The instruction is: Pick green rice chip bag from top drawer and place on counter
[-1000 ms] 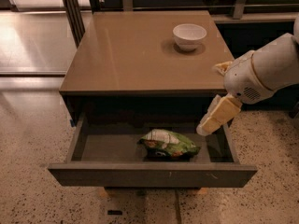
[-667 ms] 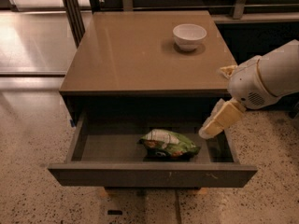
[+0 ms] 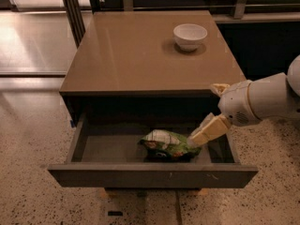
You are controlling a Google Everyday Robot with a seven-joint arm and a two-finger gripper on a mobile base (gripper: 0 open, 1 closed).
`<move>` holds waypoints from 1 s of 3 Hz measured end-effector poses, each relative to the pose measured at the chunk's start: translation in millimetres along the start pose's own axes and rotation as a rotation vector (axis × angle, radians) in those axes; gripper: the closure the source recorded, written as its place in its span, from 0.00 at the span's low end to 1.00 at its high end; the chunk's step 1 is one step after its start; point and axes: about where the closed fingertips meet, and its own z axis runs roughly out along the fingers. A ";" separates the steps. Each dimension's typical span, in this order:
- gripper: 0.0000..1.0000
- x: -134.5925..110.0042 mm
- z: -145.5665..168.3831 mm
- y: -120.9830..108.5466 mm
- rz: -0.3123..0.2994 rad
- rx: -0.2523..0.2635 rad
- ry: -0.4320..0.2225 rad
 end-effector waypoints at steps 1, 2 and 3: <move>0.00 14.5 29.9 7.7 0.071 -0.043 -0.057; 0.00 30.3 60.2 15.8 0.122 -0.107 -0.062; 0.00 32.6 64.2 16.7 0.129 -0.116 -0.062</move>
Offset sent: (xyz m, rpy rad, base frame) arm 0.0048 0.0356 -0.1054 0.1810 0.2036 0.0096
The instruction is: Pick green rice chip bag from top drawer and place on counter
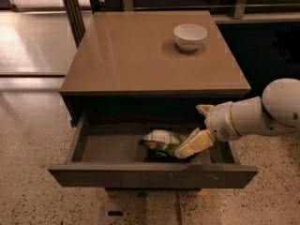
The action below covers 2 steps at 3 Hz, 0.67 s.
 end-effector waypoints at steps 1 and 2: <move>0.00 8.3 5.2 -6.7 0.022 0.024 -0.011; 0.00 21.7 25.8 -20.7 0.040 0.013 -0.012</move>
Offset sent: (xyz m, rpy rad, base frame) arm 0.0384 -0.0049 -0.0675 0.0350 0.0424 -0.0427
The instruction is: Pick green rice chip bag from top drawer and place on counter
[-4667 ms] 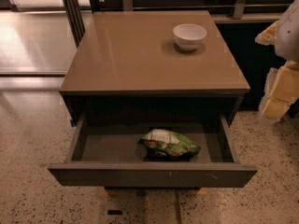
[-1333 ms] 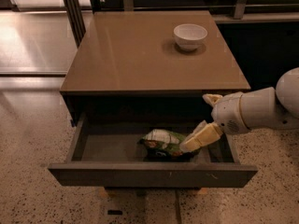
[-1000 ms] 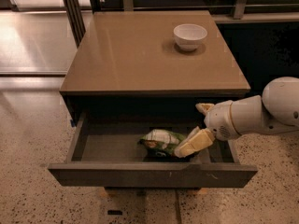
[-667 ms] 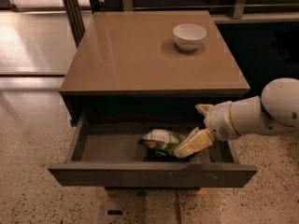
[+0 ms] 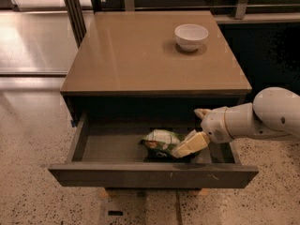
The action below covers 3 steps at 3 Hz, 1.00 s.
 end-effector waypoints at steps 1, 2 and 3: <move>0.00 9.3 17.5 -14.2 0.014 -0.012 0.000; 0.00 17.2 33.6 -24.8 0.028 -0.020 -0.002; 0.00 19.7 52.2 -35.4 0.021 -0.027 0.001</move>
Offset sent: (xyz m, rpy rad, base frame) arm 0.0437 0.0014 -0.0622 0.0313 0.0458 -0.0176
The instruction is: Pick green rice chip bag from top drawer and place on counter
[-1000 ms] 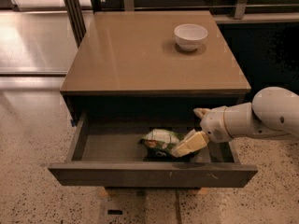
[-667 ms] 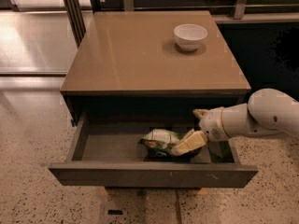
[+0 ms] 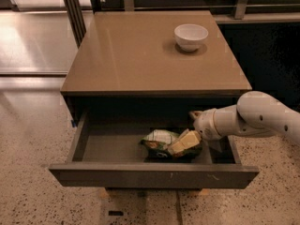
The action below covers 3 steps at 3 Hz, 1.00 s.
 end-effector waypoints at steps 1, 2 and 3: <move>0.00 -1.8 18.8 -8.3 -0.021 -0.008 0.008; 0.00 -2.1 35.0 -14.0 -0.042 -0.016 0.024; 0.00 14.7 44.2 -10.6 -0.019 -0.017 0.057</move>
Offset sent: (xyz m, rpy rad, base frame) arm 0.0380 0.0273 -0.0358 -0.0563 -0.0158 0.0666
